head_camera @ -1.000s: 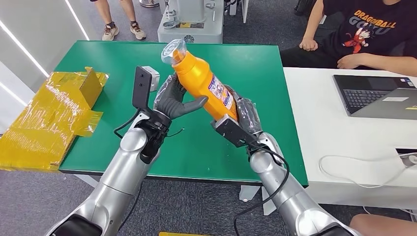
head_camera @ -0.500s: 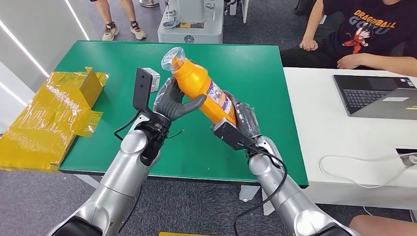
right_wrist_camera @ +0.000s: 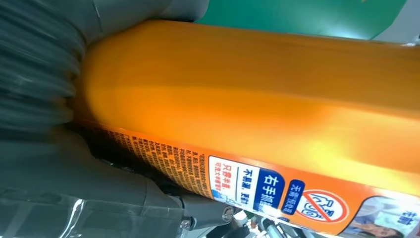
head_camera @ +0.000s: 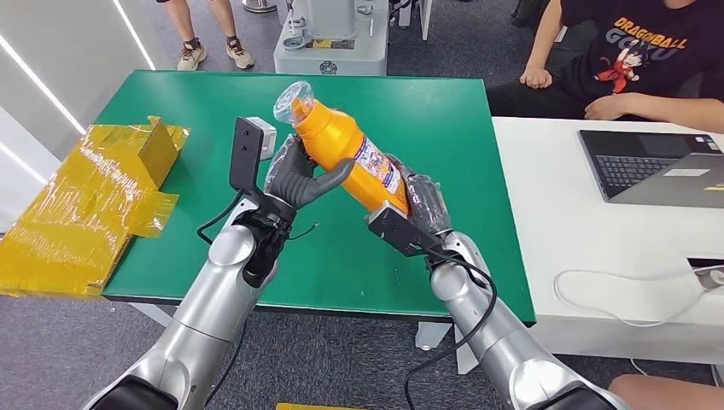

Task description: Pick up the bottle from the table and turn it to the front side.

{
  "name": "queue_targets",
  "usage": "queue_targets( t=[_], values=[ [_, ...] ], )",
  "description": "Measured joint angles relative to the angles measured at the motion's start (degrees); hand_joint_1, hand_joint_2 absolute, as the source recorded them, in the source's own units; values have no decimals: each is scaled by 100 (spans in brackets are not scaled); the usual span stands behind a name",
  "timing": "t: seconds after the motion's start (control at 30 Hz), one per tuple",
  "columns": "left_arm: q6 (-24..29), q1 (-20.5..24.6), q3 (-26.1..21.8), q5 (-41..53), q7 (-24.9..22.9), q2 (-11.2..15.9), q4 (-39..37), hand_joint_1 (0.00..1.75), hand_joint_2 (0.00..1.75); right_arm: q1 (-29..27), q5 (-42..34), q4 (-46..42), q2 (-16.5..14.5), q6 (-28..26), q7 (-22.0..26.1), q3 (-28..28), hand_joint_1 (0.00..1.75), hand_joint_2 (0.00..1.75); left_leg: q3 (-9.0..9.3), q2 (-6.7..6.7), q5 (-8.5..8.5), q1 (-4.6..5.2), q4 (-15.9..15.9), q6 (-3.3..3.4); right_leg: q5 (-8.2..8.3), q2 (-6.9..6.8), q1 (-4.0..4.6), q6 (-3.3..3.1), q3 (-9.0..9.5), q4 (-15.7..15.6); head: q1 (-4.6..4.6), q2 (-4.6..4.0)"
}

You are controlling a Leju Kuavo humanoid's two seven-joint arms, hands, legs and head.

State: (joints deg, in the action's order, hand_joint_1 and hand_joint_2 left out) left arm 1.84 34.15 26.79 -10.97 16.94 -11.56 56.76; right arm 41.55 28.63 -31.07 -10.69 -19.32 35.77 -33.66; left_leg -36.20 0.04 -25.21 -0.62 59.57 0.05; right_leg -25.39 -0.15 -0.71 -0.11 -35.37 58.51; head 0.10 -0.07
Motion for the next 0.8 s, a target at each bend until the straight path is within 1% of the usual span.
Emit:
queue_targets(
  t=[0.17,0.2,0.27,0.3,0.33,0.4,0.53,0.67,0.8],
  values=[
    [-6,-10,-40,2,-3,0,-2,175,175,3,99,21,2,-95,-43,0,175,175,0,0,0,0,0,0,0,0,0,0,0,-1,-1,0],
    [-6,-11,-46,2,-3,0,-2,175,175,3,126,27,2,-130,-59,0,143,175,0,0,0,0,0,0,0,0,0,0,0,-1,-1,0],
    [2,-12,-59,2,-1,-1,-2,175,175,3,177,35,2,-206,-104,1,65,175,0,0,0,0,0,0,0,0,0,0,0,-1,-1,0],
    [7,-12,-63,3,3,-2,-2,175,175,3,194,36,2,-245,-131,1,21,175,0,0,0,0,0,0,0,0,0,0,0,-1,-1,0],
    [17,-12,-69,3,6,-4,-2,175,175,5,209,37,2,-287,-157,3,9,175,0,0,0,0,0,0,0,0,0,0,0,-1,-1,0],
    [39,-17,-79,6,11,-4,-2,175,175,9,230,36,2,-389,-211,15,0,175,0,1,0,0,0,0,0,0,0,0,0,-1,-1,0],
    [83,-40,-112,8,25,-8,-2,175,175,10,286,31,2,-647,-342,60,0,175,0,1,0,0,0,0,0,1,0,0,-1,-1,-1,0],
    [106,-54,-151,9,44,-28,-2,175,175,5,402,-8,2,-791,-474,66,0,175,0,1,0,0,0,0,0,2,0,0,-2,-1,-1,0],
    [115,-67,-185,9,57,-40,-3,175,175,-32,474,-72,7,-888,-502,74,0,175,0,1,0,0,0,0,0,2,0,0,-3,-1,-1,0]
  ],
)
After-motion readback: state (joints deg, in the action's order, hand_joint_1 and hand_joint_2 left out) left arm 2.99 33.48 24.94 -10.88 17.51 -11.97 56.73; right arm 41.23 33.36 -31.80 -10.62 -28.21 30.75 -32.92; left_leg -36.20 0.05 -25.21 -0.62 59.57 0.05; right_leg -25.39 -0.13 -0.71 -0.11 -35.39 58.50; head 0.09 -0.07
